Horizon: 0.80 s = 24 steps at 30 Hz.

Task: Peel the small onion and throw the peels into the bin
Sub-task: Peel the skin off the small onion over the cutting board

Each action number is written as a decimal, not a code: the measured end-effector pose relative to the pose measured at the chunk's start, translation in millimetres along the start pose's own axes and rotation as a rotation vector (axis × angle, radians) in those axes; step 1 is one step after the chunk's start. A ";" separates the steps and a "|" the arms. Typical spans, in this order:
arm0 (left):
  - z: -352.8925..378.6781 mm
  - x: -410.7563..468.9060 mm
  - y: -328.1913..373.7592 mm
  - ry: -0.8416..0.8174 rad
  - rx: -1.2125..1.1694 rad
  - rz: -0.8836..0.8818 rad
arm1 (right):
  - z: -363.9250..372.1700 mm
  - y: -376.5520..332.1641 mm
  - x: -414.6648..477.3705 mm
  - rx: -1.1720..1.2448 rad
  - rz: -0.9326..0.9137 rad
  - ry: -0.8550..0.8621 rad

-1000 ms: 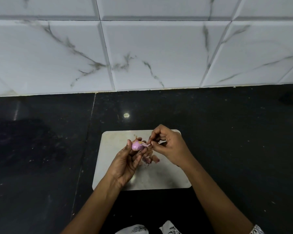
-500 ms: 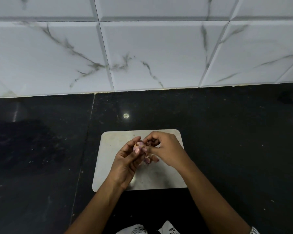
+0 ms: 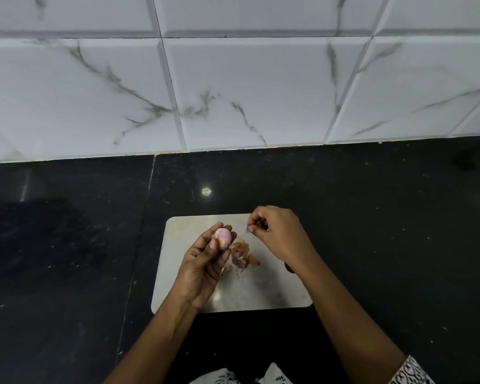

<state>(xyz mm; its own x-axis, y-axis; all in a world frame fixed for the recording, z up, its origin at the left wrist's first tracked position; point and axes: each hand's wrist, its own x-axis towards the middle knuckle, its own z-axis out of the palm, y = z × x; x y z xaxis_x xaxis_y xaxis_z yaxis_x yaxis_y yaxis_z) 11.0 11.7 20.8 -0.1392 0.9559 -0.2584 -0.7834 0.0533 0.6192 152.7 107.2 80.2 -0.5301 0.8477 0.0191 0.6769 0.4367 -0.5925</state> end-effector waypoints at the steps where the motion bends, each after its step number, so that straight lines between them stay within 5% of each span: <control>1: -0.9 0.3 -0.8 0.011 -0.020 -0.007 | 4.2 2.9 0.7 -0.008 0.001 0.002; 7: -7.5 5.0 -3.3 0.174 -0.093 -0.062 | 20.2 6.9 -5.2 -0.078 -0.028 -0.216; 14: 1.5 3.9 1.6 0.301 -0.171 -0.156 | 19.7 3.4 -8.8 0.147 -0.083 0.055; 19: 8.0 1.0 5.4 0.342 -0.140 -0.252 | 18.3 -0.4 -6.7 0.210 -0.256 -0.122; 24: 13.8 2.0 7.8 0.341 -0.034 -0.314 | 18.0 -0.8 3.3 0.155 -0.376 -0.108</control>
<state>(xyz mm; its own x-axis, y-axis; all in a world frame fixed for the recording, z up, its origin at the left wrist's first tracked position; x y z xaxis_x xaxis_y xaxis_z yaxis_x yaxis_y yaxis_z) 13.0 18.1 35.3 -0.0790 0.7450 -0.6623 -0.8381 0.3101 0.4487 141.3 104.2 66.3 -0.7817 0.5978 0.1779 0.3454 0.6524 -0.6746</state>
